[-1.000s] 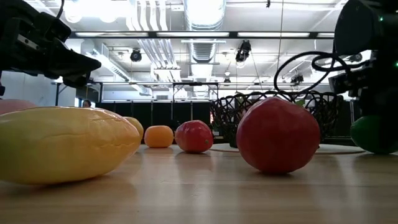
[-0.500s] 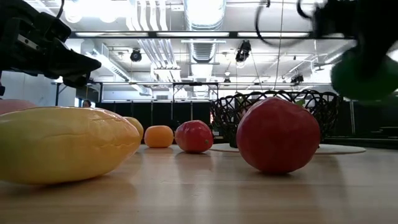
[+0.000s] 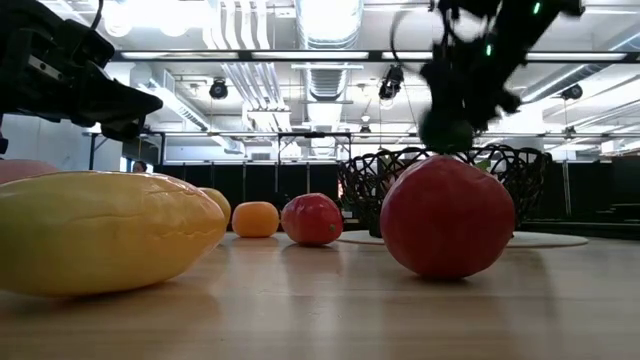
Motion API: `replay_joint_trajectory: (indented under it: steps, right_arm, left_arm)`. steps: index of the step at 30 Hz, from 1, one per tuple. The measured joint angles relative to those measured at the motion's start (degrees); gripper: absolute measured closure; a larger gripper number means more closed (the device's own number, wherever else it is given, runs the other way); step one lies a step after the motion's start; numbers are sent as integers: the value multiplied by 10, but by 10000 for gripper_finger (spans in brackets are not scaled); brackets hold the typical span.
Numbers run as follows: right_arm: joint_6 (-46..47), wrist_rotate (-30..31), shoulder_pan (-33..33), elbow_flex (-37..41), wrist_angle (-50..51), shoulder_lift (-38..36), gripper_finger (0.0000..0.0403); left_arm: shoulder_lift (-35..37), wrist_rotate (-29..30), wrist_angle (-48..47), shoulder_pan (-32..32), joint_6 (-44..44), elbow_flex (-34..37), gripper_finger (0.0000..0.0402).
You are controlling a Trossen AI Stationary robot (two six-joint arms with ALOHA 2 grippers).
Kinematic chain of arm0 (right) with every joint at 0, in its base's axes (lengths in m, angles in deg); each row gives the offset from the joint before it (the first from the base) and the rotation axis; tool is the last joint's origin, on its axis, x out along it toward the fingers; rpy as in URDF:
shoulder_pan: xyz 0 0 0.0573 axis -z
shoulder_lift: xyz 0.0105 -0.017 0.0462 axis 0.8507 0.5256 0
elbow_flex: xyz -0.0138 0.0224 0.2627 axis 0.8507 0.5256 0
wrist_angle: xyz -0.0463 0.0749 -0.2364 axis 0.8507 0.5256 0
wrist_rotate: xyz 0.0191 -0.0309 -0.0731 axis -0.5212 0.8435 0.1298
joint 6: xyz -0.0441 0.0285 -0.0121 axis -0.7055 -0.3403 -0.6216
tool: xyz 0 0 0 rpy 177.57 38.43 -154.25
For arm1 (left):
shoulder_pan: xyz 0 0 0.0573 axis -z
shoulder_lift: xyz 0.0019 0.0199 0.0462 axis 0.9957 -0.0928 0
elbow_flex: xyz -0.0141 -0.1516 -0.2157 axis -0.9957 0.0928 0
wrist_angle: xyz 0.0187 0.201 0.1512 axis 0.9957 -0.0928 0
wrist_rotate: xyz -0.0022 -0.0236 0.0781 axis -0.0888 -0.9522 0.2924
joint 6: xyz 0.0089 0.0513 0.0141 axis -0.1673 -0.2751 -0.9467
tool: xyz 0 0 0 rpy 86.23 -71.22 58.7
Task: Build produce basket
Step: Put the lime into the black basket, then put the tomato into the black basket
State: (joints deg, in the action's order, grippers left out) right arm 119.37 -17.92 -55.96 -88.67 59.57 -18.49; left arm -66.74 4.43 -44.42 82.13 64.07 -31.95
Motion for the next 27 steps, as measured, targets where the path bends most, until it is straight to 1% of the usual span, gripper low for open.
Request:
replay_joint_trajectory:
  steps: [2,3,6,9,14,17,21,24,27]
  right_arm:
    - [13,-27,46,24,-16,0,119]
    - [21,-29,63,33,-19,0,116]
    - [40,-16,99,54,-18,0,113]
    - [55,-19,120,68,-21,0,112]
    - [56,-30,135,100,-50,0,98]
    - [51,-37,136,117,-72,0,81]
    - [44,-30,140,127,-82,0,56]
    - [44,2,143,128,-84,0,45]
    - [31,40,143,127,-84,0,45]
  left_arm:
    - [1,0,0,0,0,0,401]
    - [1,0,0,0,0,0,401]
    - [0,0,0,0,0,0,401]
    - [0,0,0,0,0,0,401]
    - [0,0,0,0,0,0,401]
    - [0,0,0,0,0,0,401]
    - [1,0,0,0,0,0,401]
    - [0,0,0,0,0,0,401]
    - [0,0,0,0,0,0,401]
